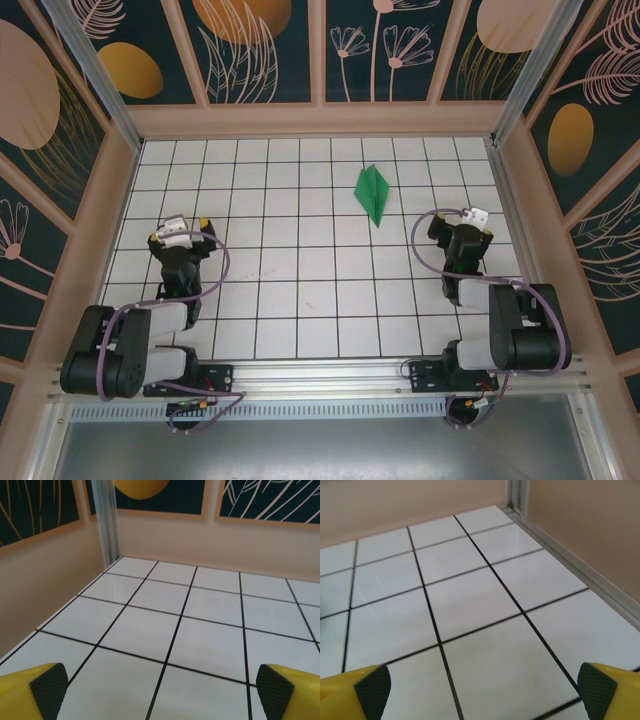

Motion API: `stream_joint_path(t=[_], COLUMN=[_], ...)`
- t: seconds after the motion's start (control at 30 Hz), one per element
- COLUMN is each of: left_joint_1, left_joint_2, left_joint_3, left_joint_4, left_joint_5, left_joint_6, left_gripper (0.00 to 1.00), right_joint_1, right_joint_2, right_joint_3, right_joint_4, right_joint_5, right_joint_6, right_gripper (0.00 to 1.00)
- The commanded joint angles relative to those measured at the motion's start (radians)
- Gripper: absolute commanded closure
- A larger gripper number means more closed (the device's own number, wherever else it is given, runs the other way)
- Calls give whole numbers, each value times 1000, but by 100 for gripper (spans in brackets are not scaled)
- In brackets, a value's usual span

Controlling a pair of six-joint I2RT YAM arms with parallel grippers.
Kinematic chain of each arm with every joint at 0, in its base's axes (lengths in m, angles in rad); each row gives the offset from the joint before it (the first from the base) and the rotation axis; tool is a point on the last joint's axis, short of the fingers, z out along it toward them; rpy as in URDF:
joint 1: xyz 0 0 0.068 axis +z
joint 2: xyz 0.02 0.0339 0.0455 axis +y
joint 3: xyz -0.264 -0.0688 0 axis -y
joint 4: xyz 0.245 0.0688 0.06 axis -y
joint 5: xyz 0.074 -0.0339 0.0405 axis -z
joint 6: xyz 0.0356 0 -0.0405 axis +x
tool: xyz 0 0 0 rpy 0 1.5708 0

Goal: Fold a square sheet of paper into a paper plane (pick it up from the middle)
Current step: Reset both arms

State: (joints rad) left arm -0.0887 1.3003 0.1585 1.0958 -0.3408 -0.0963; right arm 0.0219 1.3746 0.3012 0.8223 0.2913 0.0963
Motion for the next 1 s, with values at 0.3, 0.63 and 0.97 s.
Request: stream_joint_path(t=[0.3,0.63,0.97], left_joint_1=[57,61,62], left_joint_2=[220,243,242], left_joint_3=[61,47,34], left_joint_4=[233,283,308], left_joint_5=[133,99,45], left_joint_6=[16,5,-10], left_gripper=[2,1,1], right_joint_1=[-15,-34,-38], right_joint_2=[115,140,166], right_joint_3=[-25,-54,-77], right_joint_4=[315,384,442], right_joint_5=[-155,-214,-226], right_joint_6=[-73,-70,-70], right_gripper=[1,1,1])
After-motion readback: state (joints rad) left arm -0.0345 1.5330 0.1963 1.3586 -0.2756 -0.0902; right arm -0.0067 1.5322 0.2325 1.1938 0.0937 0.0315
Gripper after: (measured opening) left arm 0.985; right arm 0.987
